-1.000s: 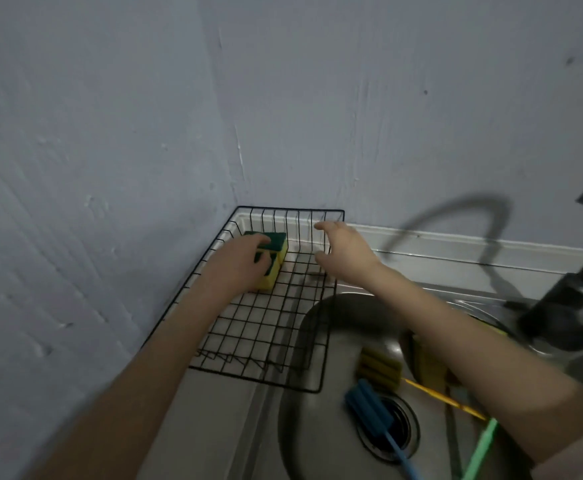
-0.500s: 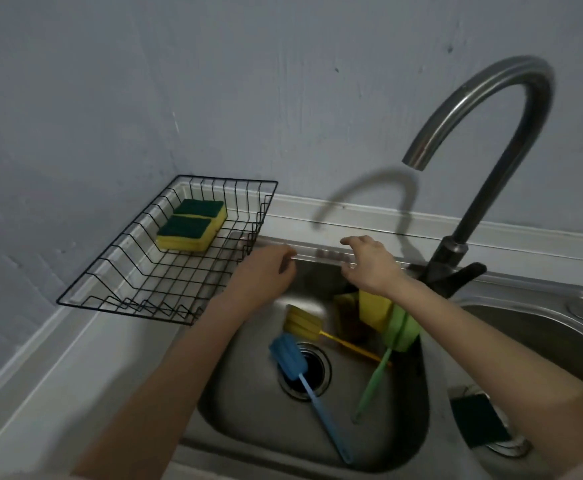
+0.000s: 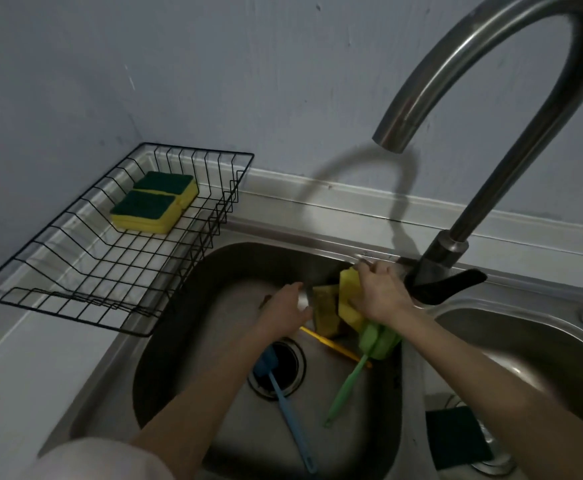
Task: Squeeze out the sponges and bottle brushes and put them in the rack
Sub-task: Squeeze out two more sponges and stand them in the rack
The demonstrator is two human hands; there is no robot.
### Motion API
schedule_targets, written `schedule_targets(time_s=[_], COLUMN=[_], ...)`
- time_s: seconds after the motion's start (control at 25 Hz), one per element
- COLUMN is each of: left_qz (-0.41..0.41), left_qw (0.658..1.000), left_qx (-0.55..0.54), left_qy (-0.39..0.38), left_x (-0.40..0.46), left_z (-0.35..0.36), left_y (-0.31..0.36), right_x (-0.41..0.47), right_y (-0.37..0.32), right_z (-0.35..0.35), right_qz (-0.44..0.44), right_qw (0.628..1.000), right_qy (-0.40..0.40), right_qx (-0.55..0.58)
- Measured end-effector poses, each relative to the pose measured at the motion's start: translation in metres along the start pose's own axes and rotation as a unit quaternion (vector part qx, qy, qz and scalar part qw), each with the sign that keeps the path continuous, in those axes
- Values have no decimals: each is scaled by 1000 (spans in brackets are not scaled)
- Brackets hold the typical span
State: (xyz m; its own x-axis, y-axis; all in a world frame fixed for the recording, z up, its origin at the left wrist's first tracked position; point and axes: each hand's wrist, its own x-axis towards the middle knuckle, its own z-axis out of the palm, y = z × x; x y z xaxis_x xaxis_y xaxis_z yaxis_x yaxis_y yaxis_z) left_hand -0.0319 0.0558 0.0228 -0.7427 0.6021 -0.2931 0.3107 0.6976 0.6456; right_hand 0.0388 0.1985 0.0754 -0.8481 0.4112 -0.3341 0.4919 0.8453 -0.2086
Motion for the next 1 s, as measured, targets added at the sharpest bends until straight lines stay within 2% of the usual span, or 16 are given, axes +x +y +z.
schedule_targets(time_s=[0.2, 0.36, 0.6, 0.72, 0.88, 1.0], left_qz=[-20, -75, -78, -81, -94, -59], left_qw=[996, 982, 985, 980, 960, 948], left_qx=[-68, -150, -148, -180, -259, -298], left_qy=[-57, -88, -34, 6, 54, 95], left_x=[33, 45, 42, 34, 16, -6], left_z=[24, 42, 51, 40, 9, -19], left_y=[-12, -13, -7, -7, 3, 13], right_x=[18, 22, 20, 16, 7, -5], right_y=[10, 14, 14, 11, 1, -9], right_z=[15, 16, 16, 11, -1, -19], right_qz=[19, 22, 24, 26, 1, 6], right_qw=[999, 998, 996, 991, 968, 930], right_qy=[-10, -8, 4, 22, 102, 166], right_qx=[32, 60, 90, 132, 229, 328])
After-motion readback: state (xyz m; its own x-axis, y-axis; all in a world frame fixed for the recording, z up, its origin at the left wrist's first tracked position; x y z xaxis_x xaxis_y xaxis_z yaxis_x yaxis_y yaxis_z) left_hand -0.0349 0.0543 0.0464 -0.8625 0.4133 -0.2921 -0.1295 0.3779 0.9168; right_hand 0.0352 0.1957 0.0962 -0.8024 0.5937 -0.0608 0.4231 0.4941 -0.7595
